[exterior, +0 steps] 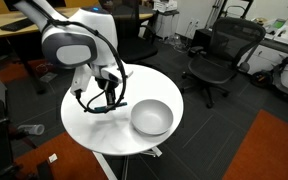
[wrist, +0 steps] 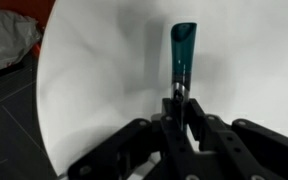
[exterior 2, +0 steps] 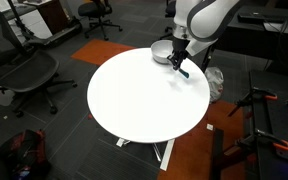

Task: Pick up the black marker from the table and put it in the grey bowl

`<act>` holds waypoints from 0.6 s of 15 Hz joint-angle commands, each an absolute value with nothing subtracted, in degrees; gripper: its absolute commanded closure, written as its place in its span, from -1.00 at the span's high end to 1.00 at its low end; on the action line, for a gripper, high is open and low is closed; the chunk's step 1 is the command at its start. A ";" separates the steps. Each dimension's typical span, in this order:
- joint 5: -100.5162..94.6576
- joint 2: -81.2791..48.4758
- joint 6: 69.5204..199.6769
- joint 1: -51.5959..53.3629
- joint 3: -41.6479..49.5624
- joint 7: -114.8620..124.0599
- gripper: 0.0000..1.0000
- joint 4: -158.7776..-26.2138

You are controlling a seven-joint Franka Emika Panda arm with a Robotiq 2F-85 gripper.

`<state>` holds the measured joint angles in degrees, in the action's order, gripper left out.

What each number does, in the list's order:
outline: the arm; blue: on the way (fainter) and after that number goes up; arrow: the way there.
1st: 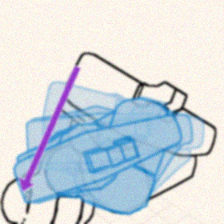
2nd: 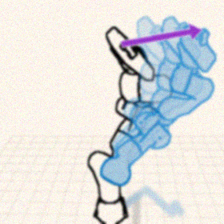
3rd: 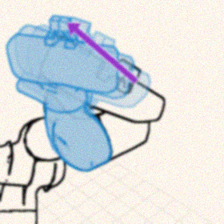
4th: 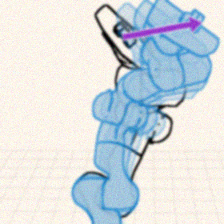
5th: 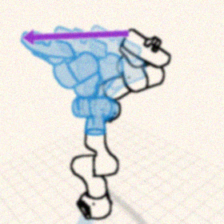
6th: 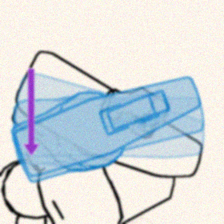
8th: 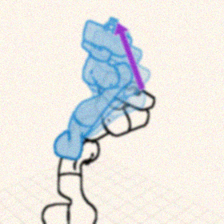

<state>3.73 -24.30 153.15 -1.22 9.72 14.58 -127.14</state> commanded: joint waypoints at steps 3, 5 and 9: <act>-3.26 -16.48 150.04 0.82 14.30 20.89 -0.91 -128.71; -4.77 -15.21 149.45 0.05 14.98 21.51 -0.91 -127.80; -6.00 -15.01 148.06 -1.49 15.66 21.07 -0.91 -124.32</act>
<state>-4.20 -16.15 151.19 -0.58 15.48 19.60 -126.44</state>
